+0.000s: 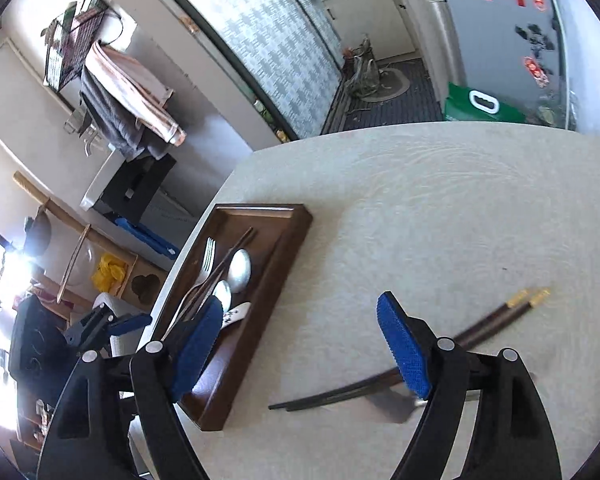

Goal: Organize utensils
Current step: 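Withdraw the open left tool back to the remaining chopsticks, then close the left tool on the remaining dark chopsticks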

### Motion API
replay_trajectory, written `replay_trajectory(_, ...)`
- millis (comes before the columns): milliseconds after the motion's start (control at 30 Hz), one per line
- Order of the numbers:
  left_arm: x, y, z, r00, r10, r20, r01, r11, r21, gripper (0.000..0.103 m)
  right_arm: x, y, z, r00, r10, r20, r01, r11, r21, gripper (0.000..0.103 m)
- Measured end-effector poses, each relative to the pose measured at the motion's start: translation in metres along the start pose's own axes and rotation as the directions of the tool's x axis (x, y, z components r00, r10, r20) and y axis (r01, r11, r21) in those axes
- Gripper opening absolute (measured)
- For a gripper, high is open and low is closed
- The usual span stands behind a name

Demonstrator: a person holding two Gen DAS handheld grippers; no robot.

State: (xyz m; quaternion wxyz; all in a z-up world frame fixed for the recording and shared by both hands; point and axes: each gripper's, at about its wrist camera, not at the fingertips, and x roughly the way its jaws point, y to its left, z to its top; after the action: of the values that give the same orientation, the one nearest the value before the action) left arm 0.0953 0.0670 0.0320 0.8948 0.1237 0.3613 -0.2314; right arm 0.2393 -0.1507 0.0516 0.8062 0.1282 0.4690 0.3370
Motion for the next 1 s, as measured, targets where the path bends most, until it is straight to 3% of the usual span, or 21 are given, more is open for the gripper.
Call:
replay_trajectory(67, 0.017, -0.02, 0.006, 0.999, -0.018, -0.03, 0.019, 0.999, 0.04, 0.081, -0.007, -0.02, -0.006, 1.0, 0.008, 0.01, -0.008, 1.0, 0.03, 0.081)
replay_trajectory(333, 0.077, -0.045, 0.031, 0.995, 0.051, -0.091, -0.043, 0.995, 0.092, 0.078, -0.006, -0.064, -0.021, 0.997, 0.064, 0.037, -0.068, 0.992, 0.108, 0.081)
replay_trajectory(600, 0.119, -0.052, 0.041, 0.98, 0.135, -0.144, -0.111, 0.98, 0.164, 0.076, -0.013, -0.066, -0.025, 0.995, 0.084, 0.057, -0.089, 0.992, 0.094, 0.081)
replay_trajectory(1000, 0.138, -0.057, 0.042, 0.978, 0.1, -0.185, -0.063, 0.979, 0.194, 0.071, -0.01, -0.066, -0.024, 0.996, 0.07, 0.05, -0.074, 0.993, 0.095, 0.081)
